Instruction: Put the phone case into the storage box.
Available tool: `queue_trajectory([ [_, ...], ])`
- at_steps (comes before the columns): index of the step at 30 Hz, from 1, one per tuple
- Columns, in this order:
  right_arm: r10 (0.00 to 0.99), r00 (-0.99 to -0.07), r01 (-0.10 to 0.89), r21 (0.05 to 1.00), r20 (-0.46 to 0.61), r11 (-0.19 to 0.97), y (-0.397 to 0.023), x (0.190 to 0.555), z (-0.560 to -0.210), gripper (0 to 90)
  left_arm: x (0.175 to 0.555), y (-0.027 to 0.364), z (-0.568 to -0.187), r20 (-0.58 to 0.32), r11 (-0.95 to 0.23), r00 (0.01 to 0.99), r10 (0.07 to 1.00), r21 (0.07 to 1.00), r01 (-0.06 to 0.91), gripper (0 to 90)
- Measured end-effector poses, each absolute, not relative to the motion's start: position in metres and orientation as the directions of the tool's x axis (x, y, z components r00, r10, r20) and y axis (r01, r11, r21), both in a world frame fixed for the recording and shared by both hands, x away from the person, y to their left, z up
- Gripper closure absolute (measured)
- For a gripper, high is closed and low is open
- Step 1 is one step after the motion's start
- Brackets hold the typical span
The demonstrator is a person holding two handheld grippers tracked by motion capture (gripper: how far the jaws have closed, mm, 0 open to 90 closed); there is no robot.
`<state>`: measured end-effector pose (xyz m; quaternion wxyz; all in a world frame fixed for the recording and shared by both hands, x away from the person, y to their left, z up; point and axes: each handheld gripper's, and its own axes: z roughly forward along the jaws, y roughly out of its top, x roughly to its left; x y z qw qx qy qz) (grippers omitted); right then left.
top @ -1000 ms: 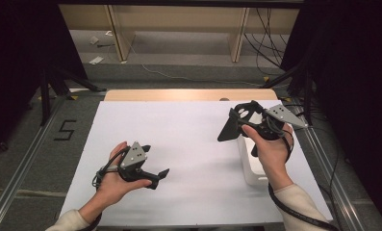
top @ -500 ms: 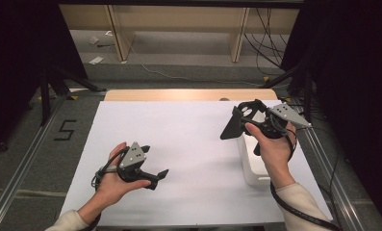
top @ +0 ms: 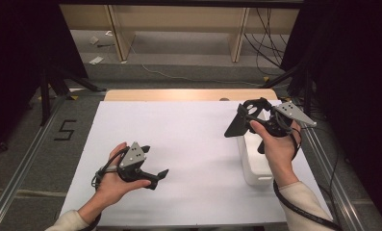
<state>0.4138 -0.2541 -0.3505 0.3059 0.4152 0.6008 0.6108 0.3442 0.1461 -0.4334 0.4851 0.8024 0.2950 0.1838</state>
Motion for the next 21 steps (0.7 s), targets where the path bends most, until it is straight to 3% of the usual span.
queue_trajectory([
  [21,0.889,-0.435,0.121,0.988,0.144,-0.100,-0.265,0.416,-0.348,15.6,0.344,0.145,-0.434,0.005,-0.356,0.760,0.650,0.886,0.298,0.0],
])
